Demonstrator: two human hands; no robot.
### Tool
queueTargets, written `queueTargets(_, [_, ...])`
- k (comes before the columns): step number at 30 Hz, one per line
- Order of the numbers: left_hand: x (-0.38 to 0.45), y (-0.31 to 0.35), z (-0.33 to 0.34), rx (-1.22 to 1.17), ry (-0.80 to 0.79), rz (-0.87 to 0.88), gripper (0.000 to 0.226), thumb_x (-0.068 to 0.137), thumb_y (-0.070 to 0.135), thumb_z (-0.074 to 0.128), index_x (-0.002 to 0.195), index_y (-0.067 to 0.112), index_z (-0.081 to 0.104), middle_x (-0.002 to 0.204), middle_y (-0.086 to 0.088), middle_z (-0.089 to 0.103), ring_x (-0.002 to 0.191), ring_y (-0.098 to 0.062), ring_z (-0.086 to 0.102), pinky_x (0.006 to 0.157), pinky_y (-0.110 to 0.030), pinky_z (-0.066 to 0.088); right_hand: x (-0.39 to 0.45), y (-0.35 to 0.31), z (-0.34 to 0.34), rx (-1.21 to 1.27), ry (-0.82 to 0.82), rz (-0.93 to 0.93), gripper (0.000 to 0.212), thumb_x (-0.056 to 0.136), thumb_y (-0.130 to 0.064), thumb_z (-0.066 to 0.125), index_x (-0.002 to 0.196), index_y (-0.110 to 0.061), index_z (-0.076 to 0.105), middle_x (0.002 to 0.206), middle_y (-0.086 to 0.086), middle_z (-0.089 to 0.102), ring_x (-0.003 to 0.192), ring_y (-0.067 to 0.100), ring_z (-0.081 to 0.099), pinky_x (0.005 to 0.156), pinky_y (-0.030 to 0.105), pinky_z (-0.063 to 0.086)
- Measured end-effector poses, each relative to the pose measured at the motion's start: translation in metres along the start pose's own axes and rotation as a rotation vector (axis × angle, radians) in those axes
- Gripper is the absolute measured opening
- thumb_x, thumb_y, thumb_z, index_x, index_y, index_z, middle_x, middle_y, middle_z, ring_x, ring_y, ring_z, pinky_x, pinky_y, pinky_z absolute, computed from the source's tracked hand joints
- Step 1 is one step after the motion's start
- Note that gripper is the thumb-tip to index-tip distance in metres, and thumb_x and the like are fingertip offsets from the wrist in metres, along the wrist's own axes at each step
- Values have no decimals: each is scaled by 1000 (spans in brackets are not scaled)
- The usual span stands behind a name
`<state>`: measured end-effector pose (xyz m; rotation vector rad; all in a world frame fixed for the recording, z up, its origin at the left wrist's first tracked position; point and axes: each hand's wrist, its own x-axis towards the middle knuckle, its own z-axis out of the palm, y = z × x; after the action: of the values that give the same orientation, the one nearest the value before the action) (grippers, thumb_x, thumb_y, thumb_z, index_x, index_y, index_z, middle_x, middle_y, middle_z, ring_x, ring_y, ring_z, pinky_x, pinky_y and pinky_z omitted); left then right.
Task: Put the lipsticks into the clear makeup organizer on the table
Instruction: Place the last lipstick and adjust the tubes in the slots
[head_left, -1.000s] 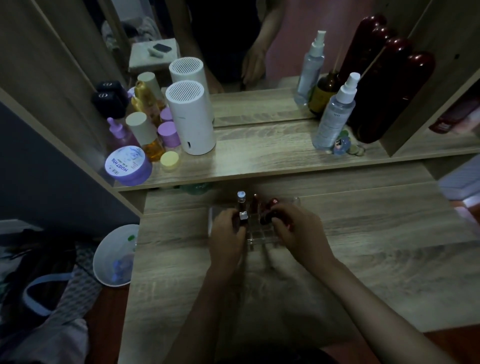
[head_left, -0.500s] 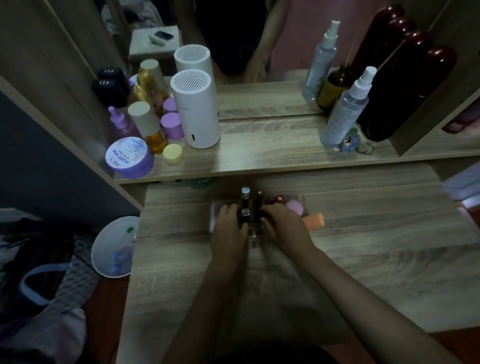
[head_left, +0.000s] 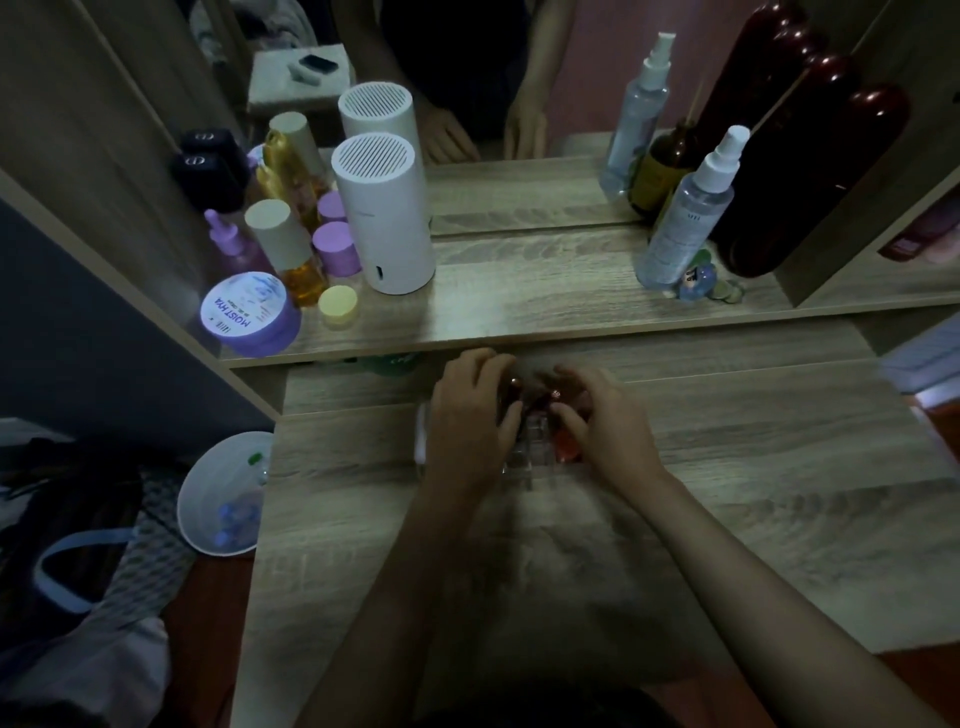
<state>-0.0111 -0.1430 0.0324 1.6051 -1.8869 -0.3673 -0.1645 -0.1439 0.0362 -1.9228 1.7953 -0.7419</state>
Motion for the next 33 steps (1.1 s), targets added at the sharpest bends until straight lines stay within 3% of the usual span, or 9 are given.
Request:
queueTargets(3, [9, 2, 3, 95, -94, 27, 48, 79, 19, 67, 125, 11, 55, 127, -13, 57, 116, -27, 52, 97, -37, 44, 5, 2, 8, -25, -47, 16, 27, 81, -9, 64, 109, -9, 63, 105, 17, 68, 97, 33, 61, 83, 38, 46])
queueTargets(9, [20, -5, 7, 271, -177, 58, 27, 88, 25, 54, 112, 15, 60, 114, -7, 64, 105, -25, 55, 91, -34, 37, 20, -6, 13, -107, -85, -13, 21, 84, -14, 61, 104, -9, 64, 102, 16, 70, 95, 32, 62, 81, 39, 48])
queueTargets(29, [20, -11, 11, 190, -145, 27, 24, 84, 23, 61, 106, 14, 62, 105, -8, 68, 96, -26, 60, 85, -37, 40, 18, -3, 10, -42, -102, 15, 33, 79, -16, 68, 111, -12, 62, 105, 14, 71, 96, 30, 64, 82, 38, 51])
queueTargets(33, [20, -13, 8, 147, -135, 16, 29, 82, 23, 65, 109, 15, 62, 107, -8, 68, 98, -25, 60, 85, -36, 41, 22, -6, 12, -38, -88, -3, 21, 81, -16, 65, 102, -12, 65, 99, 14, 72, 93, 31, 64, 77, 40, 51])
